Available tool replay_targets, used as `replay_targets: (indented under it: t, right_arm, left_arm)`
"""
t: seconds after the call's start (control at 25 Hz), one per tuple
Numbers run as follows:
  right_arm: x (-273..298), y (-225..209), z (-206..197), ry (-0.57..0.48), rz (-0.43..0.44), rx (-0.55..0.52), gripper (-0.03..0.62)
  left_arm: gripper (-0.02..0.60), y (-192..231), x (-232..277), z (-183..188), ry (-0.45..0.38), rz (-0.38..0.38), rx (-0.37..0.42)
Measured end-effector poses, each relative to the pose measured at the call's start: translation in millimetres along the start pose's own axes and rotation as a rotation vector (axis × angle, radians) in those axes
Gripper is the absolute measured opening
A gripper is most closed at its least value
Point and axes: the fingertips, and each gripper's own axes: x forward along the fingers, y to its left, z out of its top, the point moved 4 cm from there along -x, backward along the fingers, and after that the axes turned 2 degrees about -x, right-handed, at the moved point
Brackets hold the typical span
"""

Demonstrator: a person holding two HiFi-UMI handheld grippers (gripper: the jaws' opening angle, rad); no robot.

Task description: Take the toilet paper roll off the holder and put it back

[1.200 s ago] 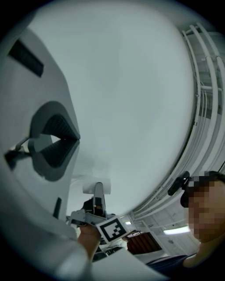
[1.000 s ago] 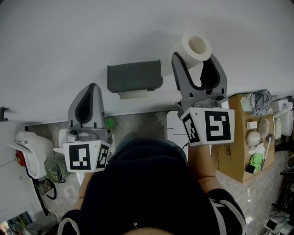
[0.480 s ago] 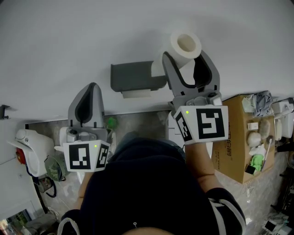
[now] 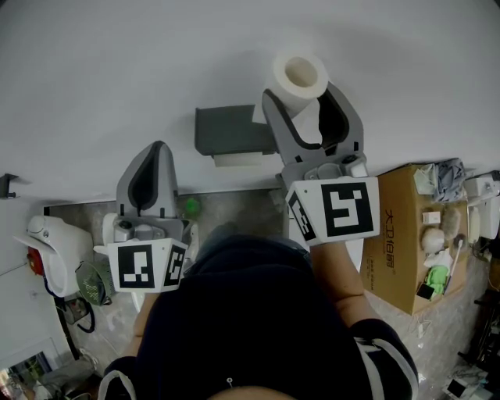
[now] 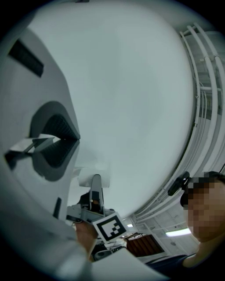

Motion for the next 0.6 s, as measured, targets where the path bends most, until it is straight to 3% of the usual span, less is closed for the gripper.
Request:
replay_targets:
  t: [0.6]
  right_arm:
    - [14.1,31.1,-10.2,0.015,0.061,-0.007,0.279]
  left_arm:
    - [0.002,4.0,-5.2,0.9,0.004,0.002,0.000]
